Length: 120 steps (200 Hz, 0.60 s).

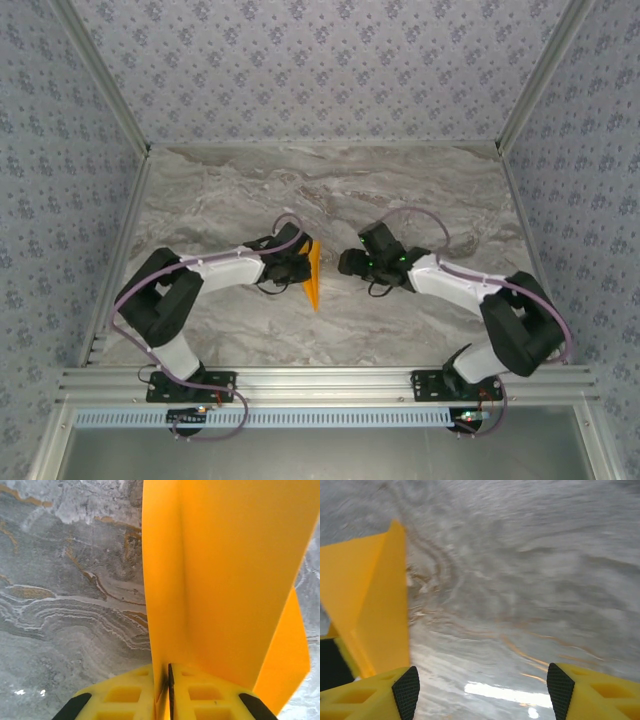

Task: Fold a paper plane with a square sheet of paper (pick it up from the middle)
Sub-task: Turn over a paper plane at the center of the table.

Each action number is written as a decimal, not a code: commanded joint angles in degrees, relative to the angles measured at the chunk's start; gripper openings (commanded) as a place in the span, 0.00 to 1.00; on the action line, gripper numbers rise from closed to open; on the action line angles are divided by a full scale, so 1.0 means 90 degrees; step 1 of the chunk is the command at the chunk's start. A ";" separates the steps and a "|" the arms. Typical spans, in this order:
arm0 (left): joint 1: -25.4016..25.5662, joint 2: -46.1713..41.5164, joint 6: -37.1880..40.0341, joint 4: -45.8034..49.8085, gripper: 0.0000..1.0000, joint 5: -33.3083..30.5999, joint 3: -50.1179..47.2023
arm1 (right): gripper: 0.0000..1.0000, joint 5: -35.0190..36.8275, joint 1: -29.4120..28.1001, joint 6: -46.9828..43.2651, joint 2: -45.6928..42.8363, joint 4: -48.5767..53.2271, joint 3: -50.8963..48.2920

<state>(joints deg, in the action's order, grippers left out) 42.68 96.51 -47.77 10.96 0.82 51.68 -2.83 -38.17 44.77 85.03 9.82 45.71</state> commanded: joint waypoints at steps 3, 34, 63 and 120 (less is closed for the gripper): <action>-0.0082 -0.0216 -0.0058 -0.0316 0.15 0.0224 -0.0085 | 0.71 -0.0616 -0.0241 -0.0589 0.0575 -0.0216 0.0620; -0.0083 -0.0196 -0.0044 -0.0407 0.15 0.0341 -0.0135 | 0.67 -0.0677 -0.0441 -0.0724 0.1227 0.0029 0.1281; -0.0090 -0.0214 -0.0042 -0.0417 0.15 0.0340 -0.0185 | 0.53 -0.0386 -0.0457 -0.0572 0.1628 0.0373 0.1586; -0.0096 -0.0243 -0.0039 -0.0493 0.16 0.0368 -0.0263 | 0.32 -0.0456 -0.0424 -0.0573 0.1956 0.0422 0.1790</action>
<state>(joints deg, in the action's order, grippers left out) 42.11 96.31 -48.07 7.35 3.44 49.87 -6.92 -42.26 39.83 100.95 11.66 59.55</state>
